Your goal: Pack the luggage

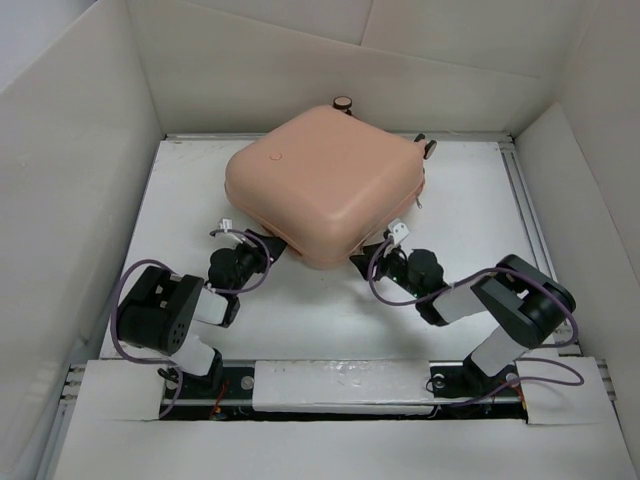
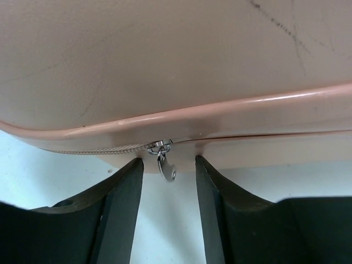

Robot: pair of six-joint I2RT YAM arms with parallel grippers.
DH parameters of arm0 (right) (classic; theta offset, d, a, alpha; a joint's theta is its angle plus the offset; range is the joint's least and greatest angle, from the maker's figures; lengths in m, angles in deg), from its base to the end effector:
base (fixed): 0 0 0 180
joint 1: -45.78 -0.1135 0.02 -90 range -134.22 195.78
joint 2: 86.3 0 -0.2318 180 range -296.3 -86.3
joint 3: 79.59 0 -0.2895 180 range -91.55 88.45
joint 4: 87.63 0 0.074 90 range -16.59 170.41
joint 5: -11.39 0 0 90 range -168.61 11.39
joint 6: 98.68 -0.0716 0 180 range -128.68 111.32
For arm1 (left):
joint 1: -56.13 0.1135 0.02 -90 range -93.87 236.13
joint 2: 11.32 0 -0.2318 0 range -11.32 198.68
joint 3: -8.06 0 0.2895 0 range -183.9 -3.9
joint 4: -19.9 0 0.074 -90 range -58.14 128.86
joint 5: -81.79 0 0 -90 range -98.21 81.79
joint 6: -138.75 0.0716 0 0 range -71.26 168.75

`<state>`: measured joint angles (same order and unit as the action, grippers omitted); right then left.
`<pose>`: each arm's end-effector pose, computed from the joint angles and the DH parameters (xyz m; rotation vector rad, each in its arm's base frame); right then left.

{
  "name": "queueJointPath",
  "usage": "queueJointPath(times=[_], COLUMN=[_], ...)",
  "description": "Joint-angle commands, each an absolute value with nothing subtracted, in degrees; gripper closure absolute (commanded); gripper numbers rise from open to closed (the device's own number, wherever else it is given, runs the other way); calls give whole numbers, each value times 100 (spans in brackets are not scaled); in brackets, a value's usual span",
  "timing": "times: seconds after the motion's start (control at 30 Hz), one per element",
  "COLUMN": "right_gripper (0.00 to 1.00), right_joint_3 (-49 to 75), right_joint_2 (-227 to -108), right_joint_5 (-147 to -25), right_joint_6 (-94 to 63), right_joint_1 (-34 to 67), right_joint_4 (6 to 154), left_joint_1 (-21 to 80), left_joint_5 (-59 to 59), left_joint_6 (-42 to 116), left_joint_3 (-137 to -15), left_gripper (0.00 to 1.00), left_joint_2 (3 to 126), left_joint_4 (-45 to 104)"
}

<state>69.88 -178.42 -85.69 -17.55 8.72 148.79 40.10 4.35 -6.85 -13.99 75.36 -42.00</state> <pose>0.2427 0.1943 0.0774 -0.5092 1.6319 0.7056 0.2594 -0.0907 0.0765 -0.4153 1.6916 -1.1211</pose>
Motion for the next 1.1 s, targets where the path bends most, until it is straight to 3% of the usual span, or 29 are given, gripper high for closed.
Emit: queueJointPath(times=[0.0, 0.17, 0.2, 0.27, 0.3, 0.37, 0.5, 0.67, 0.83, 1.07], right_gripper=[51, 71, 79, 87, 94, 100, 100, 100, 100, 100], right_joint_3=[6507, 6375, 6375, 6375, 6445, 6515, 6665, 6324, 5235, 3609], right_joint_2=[-17718, -17788, -17841, -17841, -17789, -17719, -17403, -16840, -16593, -17207], right_joint_5=[-8635, -8740, -8740, -8662, -8592, -8530, -8346, -7792, -7019, -7158], right_joint_6=[-1668, -1668, -1668, -1668, -1729, -1809, -2037, -2379, -2652, -2652], right_joint_1=[956, 1009, 1009, 1009, 957, 869, 274, -1370, -2829, -2472], right_joint_4=[15652, 15705, 15784, 15837, 15889, 15943, 15646, 13524, 11314, 10266], left_joint_1=[4013, 4013, 4013, 4013, 4013, 4013, 3882, 3741, 3627, 3047], left_joint_5=[357, 357, 357, 357, 357, 357, 295, 163, -38, -189], left_joint_6=[-592, -531, -531, -531, -531, -531, -531, -679, -785, -786], left_joint_3=[-1647, -1796, -1796, -1796, -1796, -1796, -1796, -1866, -1866, -1673], left_gripper=[50, 70, 88, 100, 100, 100, 100, 100, 100, 100], left_joint_2=[7691, 8131, 8132, 8193, 8193, 8193, 8141, 7974, 7667, 6946], left_joint_4=[-4961, -5295, -5295, -5347, -5348, -5348, -5348, -5199, -4743, -4312])
